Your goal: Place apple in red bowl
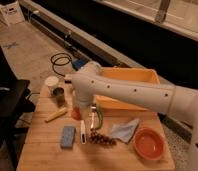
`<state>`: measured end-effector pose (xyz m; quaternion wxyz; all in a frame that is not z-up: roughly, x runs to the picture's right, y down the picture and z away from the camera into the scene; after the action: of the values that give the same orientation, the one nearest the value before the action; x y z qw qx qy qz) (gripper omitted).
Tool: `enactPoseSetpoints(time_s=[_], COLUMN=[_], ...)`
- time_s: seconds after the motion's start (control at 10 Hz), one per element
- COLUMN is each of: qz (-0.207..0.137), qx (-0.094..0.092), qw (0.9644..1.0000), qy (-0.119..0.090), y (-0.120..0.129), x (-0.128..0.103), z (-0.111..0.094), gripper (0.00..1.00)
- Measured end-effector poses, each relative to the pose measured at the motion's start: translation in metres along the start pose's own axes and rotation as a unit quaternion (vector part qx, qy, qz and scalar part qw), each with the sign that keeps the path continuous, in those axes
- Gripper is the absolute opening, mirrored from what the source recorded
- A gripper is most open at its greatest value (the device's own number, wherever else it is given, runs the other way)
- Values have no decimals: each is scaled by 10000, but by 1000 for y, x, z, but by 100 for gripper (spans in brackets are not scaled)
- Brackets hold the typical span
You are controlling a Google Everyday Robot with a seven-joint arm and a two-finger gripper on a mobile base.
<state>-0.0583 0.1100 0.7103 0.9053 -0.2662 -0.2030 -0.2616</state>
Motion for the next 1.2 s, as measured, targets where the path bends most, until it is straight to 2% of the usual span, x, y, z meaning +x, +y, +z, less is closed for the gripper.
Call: enactPoseSetpoints(time_s=[0.1, 0.2, 0.8, 1.0, 1.2], qz=[179, 234, 317, 710, 1109], qx=[5, 12, 32, 147, 227], qw=[9998, 9997, 9995, 9970, 9925], qy=[25, 27, 70, 268, 469], y=[11, 14, 14, 23, 42], x=[13, 17, 19, 35, 59], z=[-4, -6, -7, -20, -37], gripper=[0, 0, 0, 0, 0])
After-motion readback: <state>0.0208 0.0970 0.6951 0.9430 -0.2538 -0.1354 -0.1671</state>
